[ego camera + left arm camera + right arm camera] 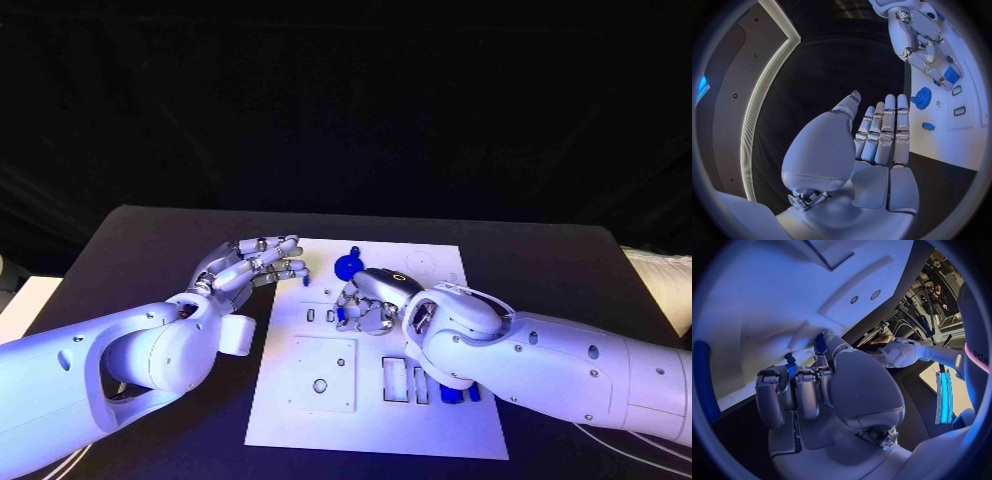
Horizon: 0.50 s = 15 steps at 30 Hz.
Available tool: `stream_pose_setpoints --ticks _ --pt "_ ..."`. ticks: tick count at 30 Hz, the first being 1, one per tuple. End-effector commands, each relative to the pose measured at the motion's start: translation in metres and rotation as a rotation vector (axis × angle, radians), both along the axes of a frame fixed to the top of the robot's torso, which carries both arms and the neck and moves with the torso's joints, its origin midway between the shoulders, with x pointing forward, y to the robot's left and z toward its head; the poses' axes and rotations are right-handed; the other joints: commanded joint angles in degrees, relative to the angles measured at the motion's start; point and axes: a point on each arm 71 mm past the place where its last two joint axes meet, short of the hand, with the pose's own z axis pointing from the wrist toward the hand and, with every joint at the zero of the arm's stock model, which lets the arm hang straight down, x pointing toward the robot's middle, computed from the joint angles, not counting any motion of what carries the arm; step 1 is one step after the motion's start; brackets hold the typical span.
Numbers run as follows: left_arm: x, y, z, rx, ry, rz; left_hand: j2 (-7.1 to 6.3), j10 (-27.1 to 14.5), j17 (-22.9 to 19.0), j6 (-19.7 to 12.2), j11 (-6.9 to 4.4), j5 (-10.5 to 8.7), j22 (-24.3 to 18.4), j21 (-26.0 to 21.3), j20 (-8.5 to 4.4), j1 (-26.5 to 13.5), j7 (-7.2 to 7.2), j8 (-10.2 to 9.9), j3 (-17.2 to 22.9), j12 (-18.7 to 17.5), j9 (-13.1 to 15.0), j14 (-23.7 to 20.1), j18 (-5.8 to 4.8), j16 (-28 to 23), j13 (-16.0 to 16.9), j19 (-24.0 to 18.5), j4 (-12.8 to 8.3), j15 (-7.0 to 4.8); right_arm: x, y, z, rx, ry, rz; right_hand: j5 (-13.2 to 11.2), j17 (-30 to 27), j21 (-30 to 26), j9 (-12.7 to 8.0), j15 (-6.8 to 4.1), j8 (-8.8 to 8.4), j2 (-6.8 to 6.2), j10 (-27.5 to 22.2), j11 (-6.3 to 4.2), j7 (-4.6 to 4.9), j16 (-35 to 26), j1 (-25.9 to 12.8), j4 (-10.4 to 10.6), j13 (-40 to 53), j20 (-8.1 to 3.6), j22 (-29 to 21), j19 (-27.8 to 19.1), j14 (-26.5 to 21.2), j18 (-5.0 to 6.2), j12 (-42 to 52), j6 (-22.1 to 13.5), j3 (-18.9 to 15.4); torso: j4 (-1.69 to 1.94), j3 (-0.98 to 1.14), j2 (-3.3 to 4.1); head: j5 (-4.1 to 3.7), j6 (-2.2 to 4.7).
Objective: Assemble the parts on the task board
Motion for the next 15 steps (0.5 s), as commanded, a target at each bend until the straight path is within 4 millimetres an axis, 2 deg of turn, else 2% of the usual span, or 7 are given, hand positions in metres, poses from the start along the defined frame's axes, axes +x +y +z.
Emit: stream_pose_setpoints --ticks 1,10,15 --pt "-0.0010 -0.0028 0.0017 -0.019 -0.009 -0.022 0.56 -0.40 0.06 -0.35 0.13 -0.18 -0.06 -0.09 0.20 -0.12 0.06 0.01 -0.11 0.18 0.03 -0.40 0.50 -0.20 -0.05 -0.39 -0.34 0.04 0.0002 -0.0005 -0.0045 -0.055 0.007 0.004 -0.35 15.05 0.13 0.60 -0.21 0.31 0.14 4.39 -0.18 -1.11 0.23 -0.61 0.18 13.12 -0.10 15.08 5.99 6.19 -0.81 -0.31 1.50 0.22 0.02 0.00 0.00 -0.04 -0.16" --pt "-0.0007 -0.0024 0.0015 -0.019 -0.009 -0.022 0.58 -0.43 0.08 -0.37 0.14 -0.19 -0.06 -0.08 0.20 -0.14 0.07 0.01 -0.05 0.19 0.02 -0.43 0.49 -0.22 -0.05 -0.42 -0.39 0.05 0.0029 -0.0043 -0.0058 -0.065 -0.005 -0.017 -0.27 15.05 0.13 0.07 0.23 -1.00 -0.65 3.91 0.44 -0.29 0.23 -1.50 0.14 12.62 0.19 15.08 5.99 6.19 -0.81 -1.47 -0.37 0.51 -0.03 -0.01 -0.05 -0.18 0.14" --pt "-0.0006 -0.0025 0.0015 -0.019 -0.009 -0.022 0.58 -0.43 0.08 -0.37 0.14 -0.19 -0.06 -0.08 0.20 -0.14 0.07 0.01 -0.05 0.19 0.02 -0.43 0.49 -0.22 -0.05 -0.42 -0.39 0.05 0.0023 -0.0031 -0.0055 -0.071 -0.013 -0.014 -0.60 15.05 0.13 -0.33 0.78 -1.85 -1.71 3.32 1.09 0.46 0.23 -2.30 0.22 12.01 0.62 15.08 5.99 6.19 -0.81 -2.87 -1.94 0.40 0.02 0.01 -0.01 -0.23 0.16"
